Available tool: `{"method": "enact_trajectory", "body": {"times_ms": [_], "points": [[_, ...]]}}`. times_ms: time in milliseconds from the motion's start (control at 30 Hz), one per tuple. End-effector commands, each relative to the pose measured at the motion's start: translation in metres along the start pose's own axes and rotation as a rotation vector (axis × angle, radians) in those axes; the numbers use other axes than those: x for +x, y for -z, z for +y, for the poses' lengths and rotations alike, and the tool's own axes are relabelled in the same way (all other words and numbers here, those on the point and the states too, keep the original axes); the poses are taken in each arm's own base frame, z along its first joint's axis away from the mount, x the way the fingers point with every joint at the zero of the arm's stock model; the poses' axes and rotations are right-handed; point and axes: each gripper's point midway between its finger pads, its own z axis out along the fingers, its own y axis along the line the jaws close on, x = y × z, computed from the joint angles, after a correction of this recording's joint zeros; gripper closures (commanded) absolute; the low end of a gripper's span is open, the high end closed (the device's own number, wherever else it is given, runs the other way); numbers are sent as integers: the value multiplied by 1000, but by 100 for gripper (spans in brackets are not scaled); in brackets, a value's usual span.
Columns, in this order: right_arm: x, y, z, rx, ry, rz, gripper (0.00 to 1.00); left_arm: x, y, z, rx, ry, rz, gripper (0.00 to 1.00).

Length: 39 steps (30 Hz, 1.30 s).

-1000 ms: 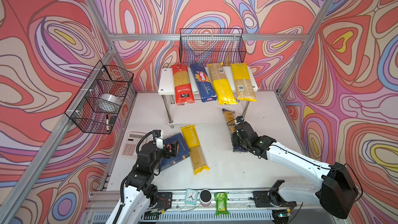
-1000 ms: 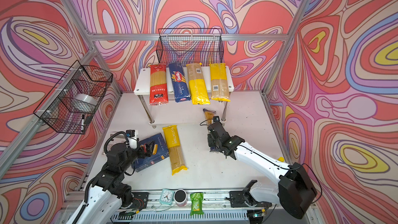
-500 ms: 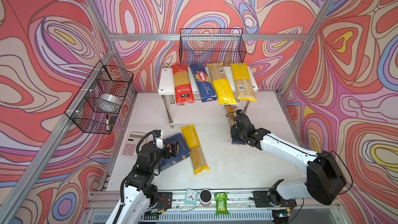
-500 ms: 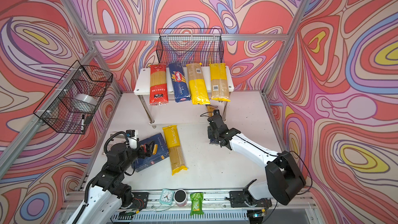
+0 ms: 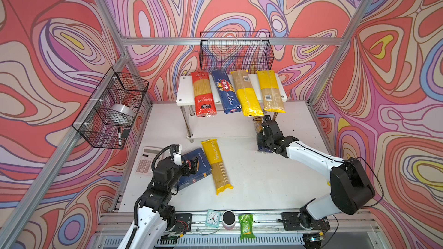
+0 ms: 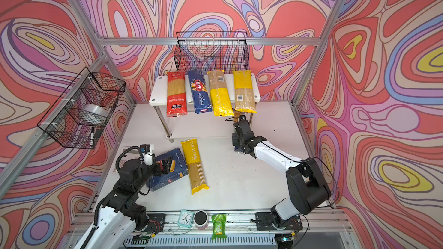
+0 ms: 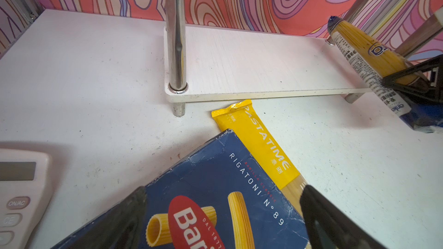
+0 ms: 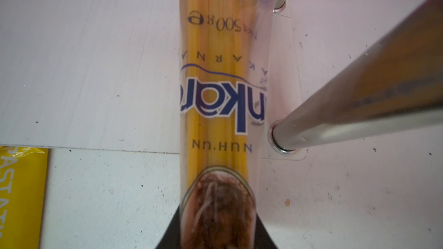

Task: Place and organize the pasta boxes and bags onto the shelf
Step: 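Set the Ankara bag down on the lower shelf and open the right gripper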

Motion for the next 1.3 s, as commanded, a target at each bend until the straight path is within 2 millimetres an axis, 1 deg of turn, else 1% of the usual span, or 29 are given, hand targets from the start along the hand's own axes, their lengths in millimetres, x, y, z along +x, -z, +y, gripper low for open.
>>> {"method": "enact_trajectory", "body": {"times_ms": [0, 133, 267, 400, 567, 600, 633, 733, 767, 800, 833, 900, 1033, 1100, 1167, 1267], "points": [[-66, 12, 9, -35, -43, -220, 100, 3, -1, 4, -15, -9, 8, 0], [-70, 1, 4, -21, -57, -218, 100, 3, -1, 4, -15, -8, 8, 0], [-73, -10, 4, -17, -56, -217, 100, 3, -2, 4, -15, -8, 9, 0], [-72, -25, -1, 2, -53, -201, 100, 4, -1, 4, -16, -9, 9, 0], [-72, -35, -4, 19, -52, -197, 98, 4, -1, 4, -16, -8, 8, 0], [-72, -36, -4, 18, -50, -201, 95, 4, -1, 4, -17, -9, 9, 0], [-72, -37, -4, 15, -50, -206, 90, 4, -1, 4, -17, -8, 8, 0], [-71, -42, -8, 27, -54, -203, 89, 4, -2, 4, -17, -8, 12, 0], [-71, -43, -9, 30, -57, -198, 87, 3, -2, 4, -17, -8, 10, 0], [-70, -44, -11, 36, -60, -196, 82, 3, -2, 4, -18, -8, 11, 0], [-69, -44, -11, 39, -61, -195, 79, 4, -2, 4, -18, -8, 12, 0], [-68, -43, -12, 40, -65, -198, 76, 4, -2, 6, -27, -4, 10, 0], [-65, -40, -13, 34, -72, -201, 58, 3, -1, 7, -32, -2, 6, 0], [-64, -40, -13, 34, -70, -193, 51, 3, -1, 7, -33, -3, 7, 0], [-62, -39, -13, 33, -62, -186, 49, 3, -1, 8, -40, 0, 7, 0], [-63, -32, -13, 23, -70, -193, 46, 3, -1, 10, -51, 5, 5, 0]]}}
